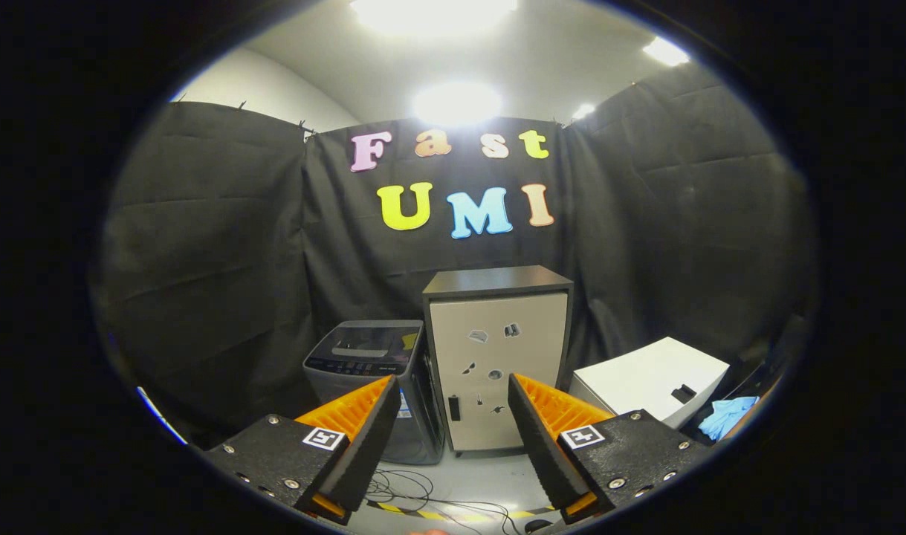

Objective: Put the clothes into the washing machine and then close the washing machine lid.

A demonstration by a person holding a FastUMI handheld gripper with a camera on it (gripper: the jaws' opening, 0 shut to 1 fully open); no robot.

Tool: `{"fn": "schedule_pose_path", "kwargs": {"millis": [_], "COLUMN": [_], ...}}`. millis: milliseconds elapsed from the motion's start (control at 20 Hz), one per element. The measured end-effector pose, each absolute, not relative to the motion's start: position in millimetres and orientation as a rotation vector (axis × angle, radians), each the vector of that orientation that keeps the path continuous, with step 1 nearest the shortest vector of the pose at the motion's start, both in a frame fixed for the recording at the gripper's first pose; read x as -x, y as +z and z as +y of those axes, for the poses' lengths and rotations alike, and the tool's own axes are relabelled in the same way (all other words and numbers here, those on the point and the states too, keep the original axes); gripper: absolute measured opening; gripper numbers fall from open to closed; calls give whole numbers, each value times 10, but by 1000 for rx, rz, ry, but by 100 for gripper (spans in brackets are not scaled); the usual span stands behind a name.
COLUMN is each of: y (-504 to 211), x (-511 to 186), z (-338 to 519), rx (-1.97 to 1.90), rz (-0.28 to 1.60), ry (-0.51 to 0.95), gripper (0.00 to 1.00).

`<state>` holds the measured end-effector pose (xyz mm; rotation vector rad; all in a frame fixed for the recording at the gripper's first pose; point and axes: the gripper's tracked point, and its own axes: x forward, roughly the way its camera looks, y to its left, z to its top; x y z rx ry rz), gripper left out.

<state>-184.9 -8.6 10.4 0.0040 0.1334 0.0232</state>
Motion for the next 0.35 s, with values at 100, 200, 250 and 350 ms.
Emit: {"fn": "schedule_pose_path", "kwargs": {"millis": [100,200,250,350], "y": [119,142,159,195], "x": [1871,1853,1852,1878], "z": [-61,-57,-49,-33], "rx": [4,7,4,2], "rz": [127,125,121,112], "ry": [30,28,28,28], "gripper": [90,90,90,90]}}
